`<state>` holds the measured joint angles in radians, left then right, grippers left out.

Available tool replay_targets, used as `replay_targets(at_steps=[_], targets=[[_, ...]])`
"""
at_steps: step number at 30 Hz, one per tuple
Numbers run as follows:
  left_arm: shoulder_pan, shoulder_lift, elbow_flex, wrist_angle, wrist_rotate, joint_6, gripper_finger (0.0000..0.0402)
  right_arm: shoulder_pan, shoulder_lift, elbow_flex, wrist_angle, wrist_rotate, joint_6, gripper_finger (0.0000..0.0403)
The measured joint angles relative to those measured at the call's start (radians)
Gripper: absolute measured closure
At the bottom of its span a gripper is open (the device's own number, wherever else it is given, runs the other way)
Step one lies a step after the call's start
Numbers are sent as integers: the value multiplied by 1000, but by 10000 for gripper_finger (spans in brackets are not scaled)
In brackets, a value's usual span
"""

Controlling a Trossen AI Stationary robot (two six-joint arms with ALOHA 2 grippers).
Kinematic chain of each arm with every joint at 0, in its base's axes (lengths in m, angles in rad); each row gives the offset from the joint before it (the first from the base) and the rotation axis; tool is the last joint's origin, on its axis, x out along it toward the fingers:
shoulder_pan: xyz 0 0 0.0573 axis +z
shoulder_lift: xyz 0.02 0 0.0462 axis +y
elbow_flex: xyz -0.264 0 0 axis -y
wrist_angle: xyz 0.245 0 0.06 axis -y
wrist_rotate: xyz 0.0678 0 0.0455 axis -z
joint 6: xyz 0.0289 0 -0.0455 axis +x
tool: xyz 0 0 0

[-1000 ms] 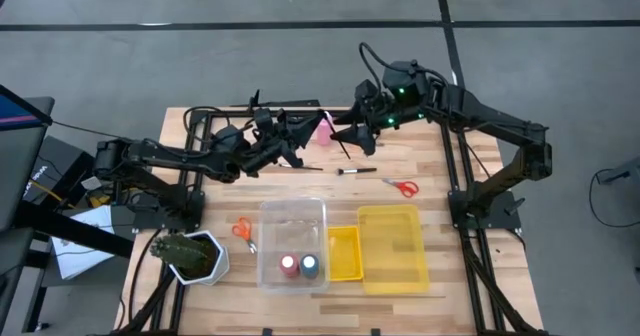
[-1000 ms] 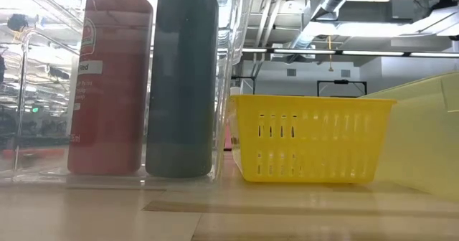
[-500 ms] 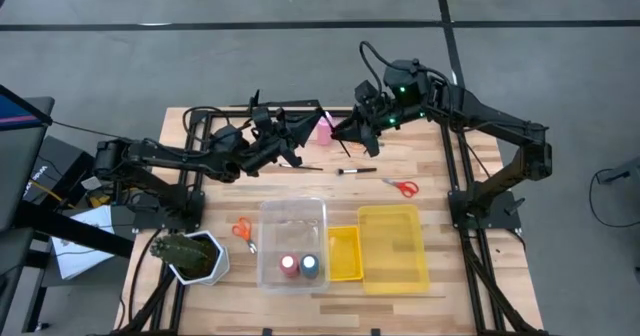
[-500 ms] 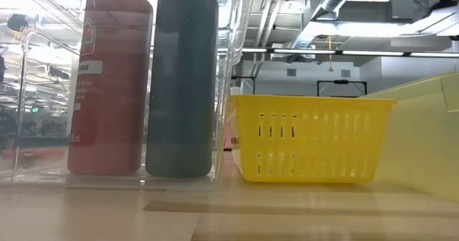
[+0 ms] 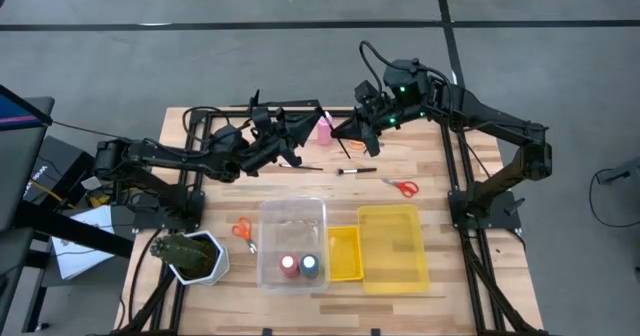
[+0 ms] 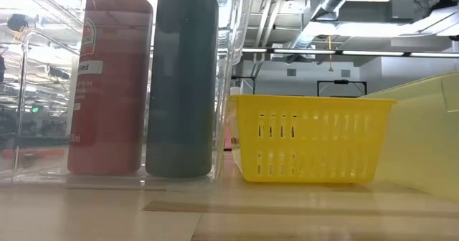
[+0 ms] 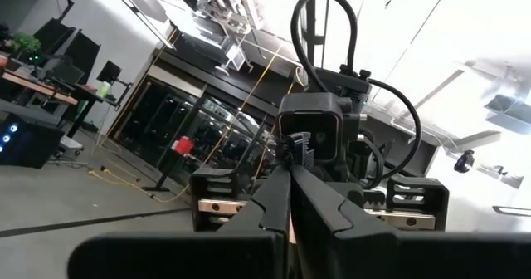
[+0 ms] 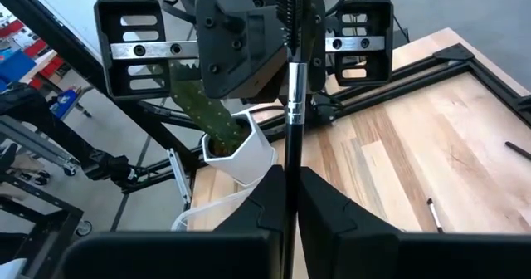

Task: Pick & Place Paint Supplies
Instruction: Put the black paint brush into the right yellow bin

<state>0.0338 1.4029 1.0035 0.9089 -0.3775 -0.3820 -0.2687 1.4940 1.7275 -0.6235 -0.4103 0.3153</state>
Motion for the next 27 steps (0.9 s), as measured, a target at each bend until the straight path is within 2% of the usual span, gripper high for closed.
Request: replay_targets(at_steps=[4, 7, 13, 22, 27], targets=[[0, -2, 0, -4, -24, 7, 397, -2, 0, 0, 0, 0, 0, 394], [0, -15, 0, -48, -51, 69, 387, -17, -3, 0, -8, 0, 15, 394], [2, -79, -1, -279, -126, 137, 363, -73, -15, 0, -99, 15, 36, 394], [2, -225, -2, -592, -218, 150, 341, -107, -5, 1, -564, 260, 0, 394], [2, -281, -2, -660, -277, 151, 339, -70, -7, -13, -705, 317, 32, 394]])
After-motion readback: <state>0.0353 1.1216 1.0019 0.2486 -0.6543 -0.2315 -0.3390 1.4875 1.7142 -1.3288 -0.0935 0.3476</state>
